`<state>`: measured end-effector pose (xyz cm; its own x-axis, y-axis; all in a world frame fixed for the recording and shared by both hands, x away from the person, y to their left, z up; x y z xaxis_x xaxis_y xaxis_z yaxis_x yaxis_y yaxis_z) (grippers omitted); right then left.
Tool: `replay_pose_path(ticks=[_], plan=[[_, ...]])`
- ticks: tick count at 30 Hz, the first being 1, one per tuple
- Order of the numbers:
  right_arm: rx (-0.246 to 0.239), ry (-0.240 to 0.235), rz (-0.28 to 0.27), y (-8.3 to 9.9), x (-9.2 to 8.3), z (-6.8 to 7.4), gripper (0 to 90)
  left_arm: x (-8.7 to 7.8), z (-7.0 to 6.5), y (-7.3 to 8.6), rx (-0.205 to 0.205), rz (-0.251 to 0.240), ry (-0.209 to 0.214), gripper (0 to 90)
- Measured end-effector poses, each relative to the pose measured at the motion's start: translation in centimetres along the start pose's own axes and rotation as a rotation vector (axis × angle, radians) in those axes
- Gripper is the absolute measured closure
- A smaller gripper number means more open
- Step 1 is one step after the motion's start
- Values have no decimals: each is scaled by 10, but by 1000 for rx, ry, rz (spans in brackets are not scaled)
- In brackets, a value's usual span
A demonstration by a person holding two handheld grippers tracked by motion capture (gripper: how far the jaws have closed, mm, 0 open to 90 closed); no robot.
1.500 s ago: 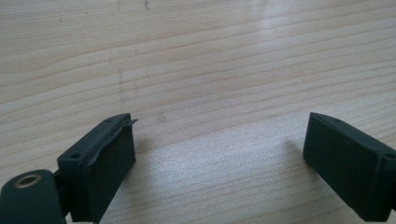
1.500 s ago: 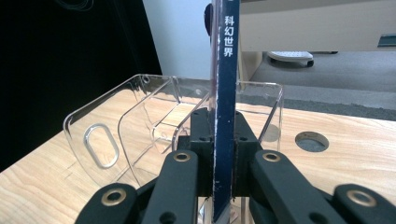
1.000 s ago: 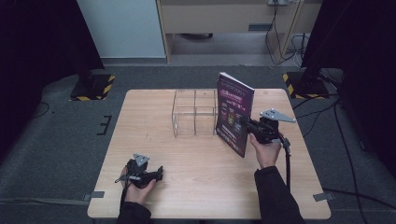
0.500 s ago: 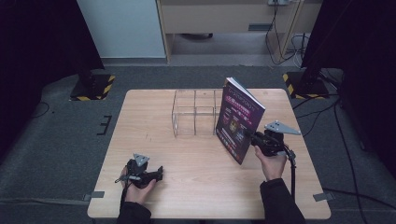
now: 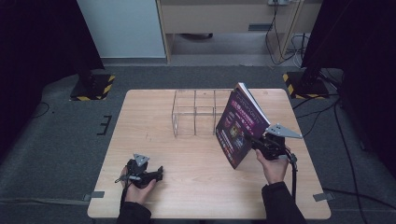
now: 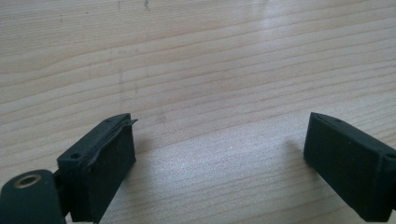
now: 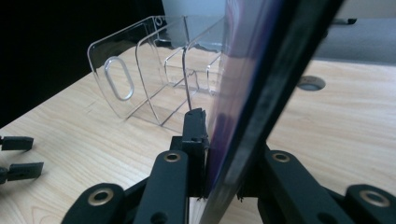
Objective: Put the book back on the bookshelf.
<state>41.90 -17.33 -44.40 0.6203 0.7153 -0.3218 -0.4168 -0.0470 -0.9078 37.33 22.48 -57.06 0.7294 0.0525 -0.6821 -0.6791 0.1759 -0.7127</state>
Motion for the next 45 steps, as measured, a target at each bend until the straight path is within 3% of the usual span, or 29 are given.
replay_pose_path(ticks=[10, 14, 19, 21, 32, 39, 45], plan=[[-6, 18, -94, -31, -17, 1, 760, 0, 0, 0, 0, 0, 0, 80], [5, 43, -84, -37, -18, 0, 791, 0, 0, 0, 0, 0, 0, 80], [42, 36, -94, -37, -15, 2, 838, 0, 0, 0, 0, 0, 0, 80], [49, 28, -102, -38, -13, 5, 843, 0, 0, 0, 0, 0, 0, 80], [-35, 71, -150, -56, 3, 21, 846, 0, 0, 0, -1, 0, 1, 80], [-57, 125, -178, -77, 22, 15, 846, 0, 0, 0, -1, 0, 1, 80], [-68, 172, -193, -81, 41, 5, 846, 0, 0, 0, 0, 0, 1, 80]])
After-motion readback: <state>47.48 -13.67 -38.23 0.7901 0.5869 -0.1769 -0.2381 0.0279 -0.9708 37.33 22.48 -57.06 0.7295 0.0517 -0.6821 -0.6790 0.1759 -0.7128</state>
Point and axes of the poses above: each handheld gripper's, and its own axes: x roughly forward along the jaws, y roughly out of its underside, z roughly to its left, the point moved 5 cm from there along x, roughly forward along the jaws, and after that the axes turned 13 degrees about -y, right-handed, at the moved point
